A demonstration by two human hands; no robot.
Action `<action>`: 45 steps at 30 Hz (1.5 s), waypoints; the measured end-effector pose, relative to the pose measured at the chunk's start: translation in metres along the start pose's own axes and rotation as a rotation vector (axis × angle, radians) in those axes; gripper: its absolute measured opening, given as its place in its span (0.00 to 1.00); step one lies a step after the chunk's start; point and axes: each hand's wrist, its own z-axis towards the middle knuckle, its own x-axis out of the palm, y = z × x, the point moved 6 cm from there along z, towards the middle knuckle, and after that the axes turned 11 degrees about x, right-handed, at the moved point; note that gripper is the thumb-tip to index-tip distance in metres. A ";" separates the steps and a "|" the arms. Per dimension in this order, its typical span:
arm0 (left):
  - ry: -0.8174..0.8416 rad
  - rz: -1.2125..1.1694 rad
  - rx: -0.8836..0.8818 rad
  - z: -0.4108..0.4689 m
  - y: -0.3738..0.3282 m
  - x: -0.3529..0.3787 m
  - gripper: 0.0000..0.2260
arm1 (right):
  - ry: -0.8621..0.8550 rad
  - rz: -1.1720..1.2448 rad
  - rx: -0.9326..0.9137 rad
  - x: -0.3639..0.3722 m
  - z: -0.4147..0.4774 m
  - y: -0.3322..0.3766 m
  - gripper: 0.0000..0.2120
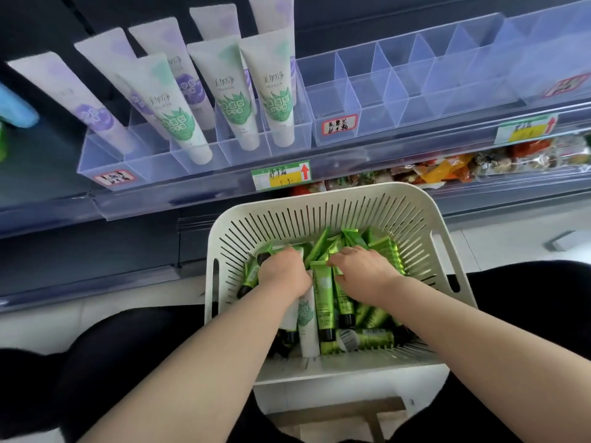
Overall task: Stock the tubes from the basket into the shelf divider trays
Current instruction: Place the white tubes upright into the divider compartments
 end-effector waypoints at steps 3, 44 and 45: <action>0.020 -0.113 -0.026 -0.009 0.010 -0.006 0.03 | 0.028 -0.010 -0.002 0.003 0.005 0.005 0.18; -1.234 -0.574 0.077 -0.203 0.138 -0.277 0.10 | -0.899 0.130 -0.333 -0.278 -0.075 0.180 0.09; -1.238 -0.604 0.077 -0.203 0.146 -0.280 0.10 | -0.915 0.134 -0.326 -0.284 -0.071 0.188 0.09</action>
